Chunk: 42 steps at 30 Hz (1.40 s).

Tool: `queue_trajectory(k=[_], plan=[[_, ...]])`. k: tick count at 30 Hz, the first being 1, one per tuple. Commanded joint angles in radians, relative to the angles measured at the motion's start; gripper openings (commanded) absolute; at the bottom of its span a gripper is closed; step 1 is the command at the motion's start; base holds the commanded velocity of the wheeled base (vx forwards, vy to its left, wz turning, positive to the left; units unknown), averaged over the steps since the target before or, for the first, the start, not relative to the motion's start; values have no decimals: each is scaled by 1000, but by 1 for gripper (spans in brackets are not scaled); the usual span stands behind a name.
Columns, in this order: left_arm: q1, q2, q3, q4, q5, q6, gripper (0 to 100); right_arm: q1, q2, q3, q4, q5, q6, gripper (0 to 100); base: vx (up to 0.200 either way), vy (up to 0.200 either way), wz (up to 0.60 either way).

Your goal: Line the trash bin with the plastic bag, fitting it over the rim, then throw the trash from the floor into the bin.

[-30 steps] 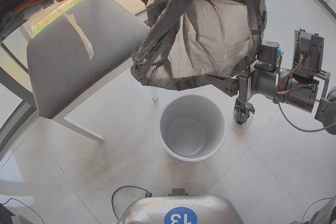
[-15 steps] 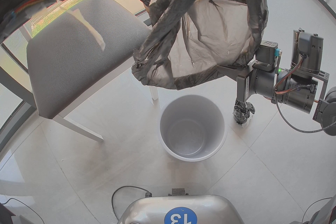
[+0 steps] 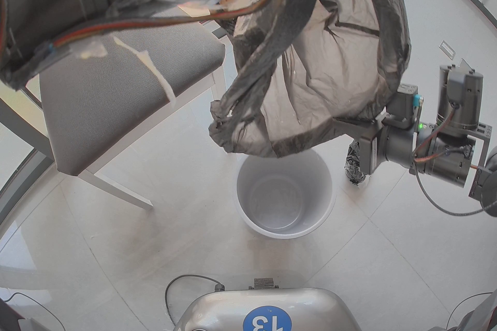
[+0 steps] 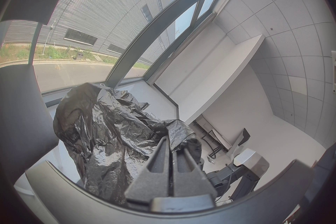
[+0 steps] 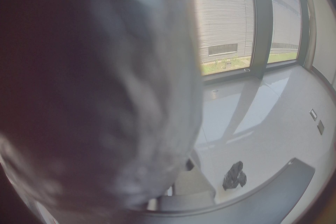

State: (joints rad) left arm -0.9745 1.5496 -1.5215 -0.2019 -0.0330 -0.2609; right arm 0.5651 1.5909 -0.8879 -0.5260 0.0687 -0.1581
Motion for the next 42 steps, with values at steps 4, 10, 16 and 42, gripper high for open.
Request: queue_trajectory(k=[4,10,16,42], plan=[[22,63,86,2,1,-21,0,-27,-193,247,63,3,-1,0,0,0,0],[39,84,196,9,-1,-95,0,-27,-301,380,259,19,-1,0,0,0,0],[91,115,291,7,-10,-127,0,-45,-304,408,377,86,0,0,0,0,0],[250,408,337,-137,-88,-275,0,-106,127,348,231,126,-37,0,0,0,0]])
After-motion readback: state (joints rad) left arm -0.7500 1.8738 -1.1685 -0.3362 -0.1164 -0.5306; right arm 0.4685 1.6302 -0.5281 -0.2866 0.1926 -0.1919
